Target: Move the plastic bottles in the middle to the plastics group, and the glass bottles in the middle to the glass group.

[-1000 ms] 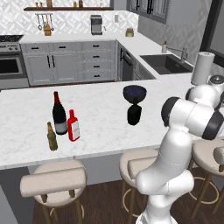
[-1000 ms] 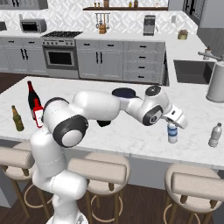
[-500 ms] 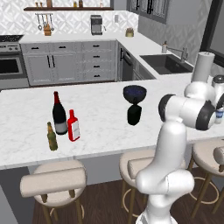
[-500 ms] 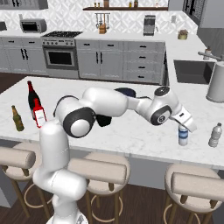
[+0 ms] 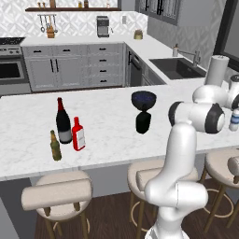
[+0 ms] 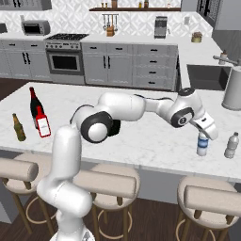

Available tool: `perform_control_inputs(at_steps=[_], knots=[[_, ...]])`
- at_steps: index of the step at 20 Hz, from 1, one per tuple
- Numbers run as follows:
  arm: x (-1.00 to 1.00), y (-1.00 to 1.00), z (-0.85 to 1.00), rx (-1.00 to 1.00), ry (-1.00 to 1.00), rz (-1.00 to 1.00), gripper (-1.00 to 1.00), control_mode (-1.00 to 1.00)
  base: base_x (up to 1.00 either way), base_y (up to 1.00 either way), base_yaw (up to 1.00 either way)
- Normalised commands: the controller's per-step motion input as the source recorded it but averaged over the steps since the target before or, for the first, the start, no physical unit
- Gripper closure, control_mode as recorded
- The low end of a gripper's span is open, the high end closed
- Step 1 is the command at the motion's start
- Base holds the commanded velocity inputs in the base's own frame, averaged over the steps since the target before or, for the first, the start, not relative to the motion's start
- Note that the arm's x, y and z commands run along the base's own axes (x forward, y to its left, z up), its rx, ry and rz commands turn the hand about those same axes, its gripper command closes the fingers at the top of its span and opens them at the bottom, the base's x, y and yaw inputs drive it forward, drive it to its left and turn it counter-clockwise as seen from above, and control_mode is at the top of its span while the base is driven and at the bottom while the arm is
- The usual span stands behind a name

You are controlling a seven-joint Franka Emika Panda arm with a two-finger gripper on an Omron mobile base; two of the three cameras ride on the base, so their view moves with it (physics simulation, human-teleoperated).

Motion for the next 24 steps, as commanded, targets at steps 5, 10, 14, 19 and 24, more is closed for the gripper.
perform_control_inputs(at_steps=[5, 10, 14, 19, 24], knots=[[0.04, -0.12, -0.28, 0.0, -0.07, -0.04, 1.0, -1.0, 0.0, 0.0, 0.0], [0.15, -0.2, -0.08, 0.0, -0.03, -0.05, 1.0, -1.0, 0.0, 0.0, 0.0], [0.32, -0.48, -0.03, 0.01, 0.0, -0.1, 1.0, -1.0, 0.0, 0.0, 0.0], [0.23, -0.21, -0.02, 0.02, 0.0, -0.06, 1.0, -1.0, 0.0, 0.0, 0.0], [0.18, 0.0, -0.4, 0.05, 0.0, -0.02, 1.0, -1.0, 0.0, 0.0, 0.0]])
